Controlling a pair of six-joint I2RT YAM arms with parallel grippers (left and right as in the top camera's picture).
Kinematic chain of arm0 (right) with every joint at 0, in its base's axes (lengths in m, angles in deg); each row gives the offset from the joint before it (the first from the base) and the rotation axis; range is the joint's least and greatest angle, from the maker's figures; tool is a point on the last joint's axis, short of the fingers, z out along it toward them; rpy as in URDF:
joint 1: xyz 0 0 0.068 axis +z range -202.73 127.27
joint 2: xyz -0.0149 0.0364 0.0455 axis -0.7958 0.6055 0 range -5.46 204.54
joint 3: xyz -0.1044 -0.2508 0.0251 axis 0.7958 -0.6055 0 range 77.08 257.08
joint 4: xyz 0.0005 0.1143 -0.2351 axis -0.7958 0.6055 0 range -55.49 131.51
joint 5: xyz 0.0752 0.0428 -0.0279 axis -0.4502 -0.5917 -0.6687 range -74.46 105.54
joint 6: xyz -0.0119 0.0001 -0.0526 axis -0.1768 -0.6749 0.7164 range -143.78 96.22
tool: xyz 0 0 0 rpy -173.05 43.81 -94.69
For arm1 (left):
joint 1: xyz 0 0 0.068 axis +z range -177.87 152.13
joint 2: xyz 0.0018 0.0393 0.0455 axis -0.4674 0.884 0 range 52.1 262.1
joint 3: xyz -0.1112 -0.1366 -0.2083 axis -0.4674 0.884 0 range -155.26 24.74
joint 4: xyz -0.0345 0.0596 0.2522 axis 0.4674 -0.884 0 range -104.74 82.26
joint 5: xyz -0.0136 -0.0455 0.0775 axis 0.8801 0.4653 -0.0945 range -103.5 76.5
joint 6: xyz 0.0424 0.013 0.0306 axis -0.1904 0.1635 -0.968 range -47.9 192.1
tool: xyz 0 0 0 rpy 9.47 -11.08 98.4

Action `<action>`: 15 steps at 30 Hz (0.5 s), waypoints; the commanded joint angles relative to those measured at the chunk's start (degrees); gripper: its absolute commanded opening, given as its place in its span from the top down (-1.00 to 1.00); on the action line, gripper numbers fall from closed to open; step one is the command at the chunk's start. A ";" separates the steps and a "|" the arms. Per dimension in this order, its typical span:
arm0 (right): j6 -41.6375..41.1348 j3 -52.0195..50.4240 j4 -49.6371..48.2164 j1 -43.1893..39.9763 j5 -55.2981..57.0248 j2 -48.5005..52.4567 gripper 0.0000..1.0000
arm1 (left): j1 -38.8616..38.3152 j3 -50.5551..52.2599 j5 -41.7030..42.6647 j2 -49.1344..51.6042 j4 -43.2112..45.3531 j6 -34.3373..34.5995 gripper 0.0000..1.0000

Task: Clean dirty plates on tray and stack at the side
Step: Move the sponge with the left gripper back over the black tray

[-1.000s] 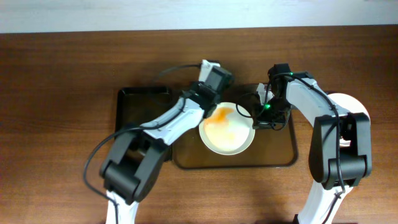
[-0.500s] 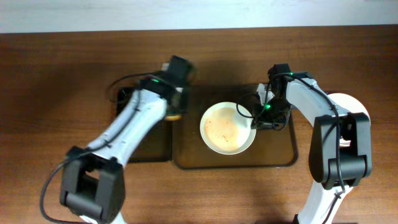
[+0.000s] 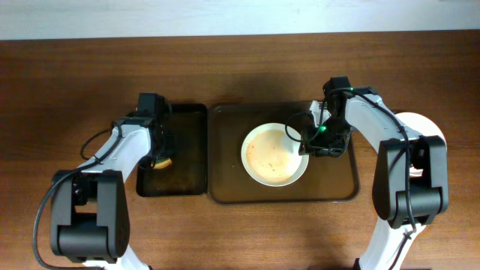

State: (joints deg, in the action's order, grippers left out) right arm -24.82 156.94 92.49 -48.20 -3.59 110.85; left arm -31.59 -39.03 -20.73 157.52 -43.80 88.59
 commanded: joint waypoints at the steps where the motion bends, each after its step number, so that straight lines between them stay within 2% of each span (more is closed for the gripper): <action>1: 0.20 -0.20 -0.15 -0.07 0.46 -0.66 -0.05 | 0.00 1.14 0.76 -0.22 2.93 -2.69 -0.63; 2: 0.20 -0.20 -0.17 -0.07 0.48 -0.66 -0.05 | 0.00 1.57 0.76 -0.11 3.96 -2.69 -0.63; 3: 0.20 -0.20 -0.17 -0.07 0.48 -0.66 -0.05 | -0.02 2.51 0.83 0.00 5.16 -2.67 0.14; 4: 0.20 -0.20 -0.17 -0.07 0.48 -0.66 -0.05 | -0.02 3.32 1.01 0.09 5.73 -2.67 0.60; 6: 0.20 -0.20 -0.15 -0.07 0.48 -0.66 -0.04 | -0.02 4.15 1.18 0.11 5.79 -2.67 0.93; 8: 0.20 -0.20 -0.15 -0.07 0.48 -0.66 -0.04 | 0.00 2.21 3.04 -0.11 3.76 -2.71 1.00; 11: 0.20 -0.20 -0.17 -0.07 0.48 -0.66 -0.07 | -0.02 -5.99 3.23 -1.68 -5.66 -2.93 1.00; 12: 0.20 -0.20 -0.17 -0.07 0.48 -0.66 -0.15 | -0.31 -9.40 5.16 -2.43 -8.55 -2.93 1.00; 15: 0.20 -0.20 -0.17 -0.07 0.48 -0.66 -0.18 | -2.80 -13.51 8.15 -3.96 -11.06 -2.93 1.00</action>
State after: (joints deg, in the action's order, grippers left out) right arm -24.82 156.94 92.34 -48.20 -3.57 110.85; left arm -32.03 -49.08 -16.12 156.87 -54.07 86.40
